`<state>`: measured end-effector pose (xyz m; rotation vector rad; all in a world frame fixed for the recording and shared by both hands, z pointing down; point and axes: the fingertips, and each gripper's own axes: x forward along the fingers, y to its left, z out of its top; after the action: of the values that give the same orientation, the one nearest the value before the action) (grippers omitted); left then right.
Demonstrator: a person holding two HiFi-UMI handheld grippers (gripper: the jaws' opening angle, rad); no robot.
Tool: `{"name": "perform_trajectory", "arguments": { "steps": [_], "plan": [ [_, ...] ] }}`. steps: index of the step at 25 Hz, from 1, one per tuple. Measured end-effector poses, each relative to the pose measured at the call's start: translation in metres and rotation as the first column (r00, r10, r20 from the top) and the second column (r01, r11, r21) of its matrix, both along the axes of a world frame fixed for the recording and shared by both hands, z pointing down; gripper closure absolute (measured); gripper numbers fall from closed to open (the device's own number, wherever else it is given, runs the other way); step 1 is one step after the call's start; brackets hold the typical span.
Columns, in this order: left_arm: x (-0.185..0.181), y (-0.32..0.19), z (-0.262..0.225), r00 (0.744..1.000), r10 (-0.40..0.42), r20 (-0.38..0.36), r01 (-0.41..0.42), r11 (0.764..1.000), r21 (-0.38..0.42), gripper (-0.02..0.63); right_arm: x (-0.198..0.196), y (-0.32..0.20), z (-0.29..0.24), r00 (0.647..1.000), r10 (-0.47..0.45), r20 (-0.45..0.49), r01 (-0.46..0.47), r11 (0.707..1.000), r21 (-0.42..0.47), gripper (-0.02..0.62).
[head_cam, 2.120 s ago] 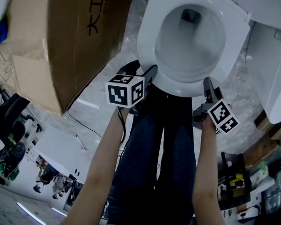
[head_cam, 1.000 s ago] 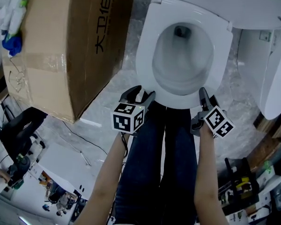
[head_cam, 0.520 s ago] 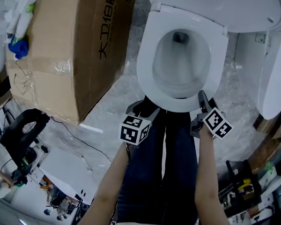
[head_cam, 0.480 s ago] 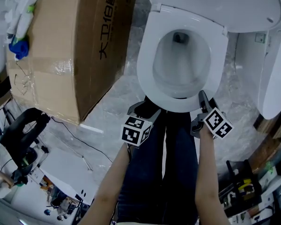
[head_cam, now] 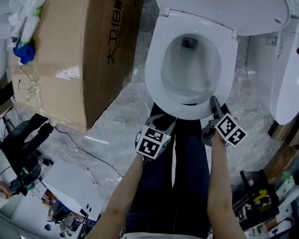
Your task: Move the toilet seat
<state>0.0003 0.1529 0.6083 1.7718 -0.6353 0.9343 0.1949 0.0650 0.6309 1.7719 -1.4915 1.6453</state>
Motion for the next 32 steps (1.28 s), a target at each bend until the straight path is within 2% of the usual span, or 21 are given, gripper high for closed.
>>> {"name": "perform_trajectory", "arguments": {
  "steps": [5, 8, 10, 17, 32],
  "plan": [
    [0.006, 0.0, -0.007, 0.999, 0.031, 0.012, -0.031, 0.999, 0.025, 0.552, 0.0, -0.002, -0.011, 1.0, 0.003, 0.0, -0.003, 1.0, 0.006, 0.339],
    [0.016, 0.0, -0.012, 0.998, 0.046, -0.039, -0.045, 0.999, 0.014, 0.581, 0.001, -0.006, -0.017, 1.0, 0.005, -0.001, -0.005, 1.0, 0.013, 0.339],
    [0.02, 0.001, -0.016, 0.997, 0.06, -0.041, -0.06, 0.998, 0.007, 0.586, 0.002, -0.007, -0.02, 1.0, 0.007, -0.002, -0.007, 1.0, 0.012, 0.339],
    [0.013, -0.005, -0.021, 0.991, 0.106, 0.085, -0.11, 0.993, 0.043, 0.589, 0.003, -0.009, -0.032, 1.0, 0.017, -0.003, -0.017, 1.0, 0.011, 0.339],
    [0.03, -0.025, -0.051, 0.989, 0.124, 0.077, -0.131, 0.985, 0.108, 0.591, 0.008, -0.032, -0.077, 0.998, 0.066, 0.017, -0.067, 0.995, 0.079, 0.345]
  ]
}}
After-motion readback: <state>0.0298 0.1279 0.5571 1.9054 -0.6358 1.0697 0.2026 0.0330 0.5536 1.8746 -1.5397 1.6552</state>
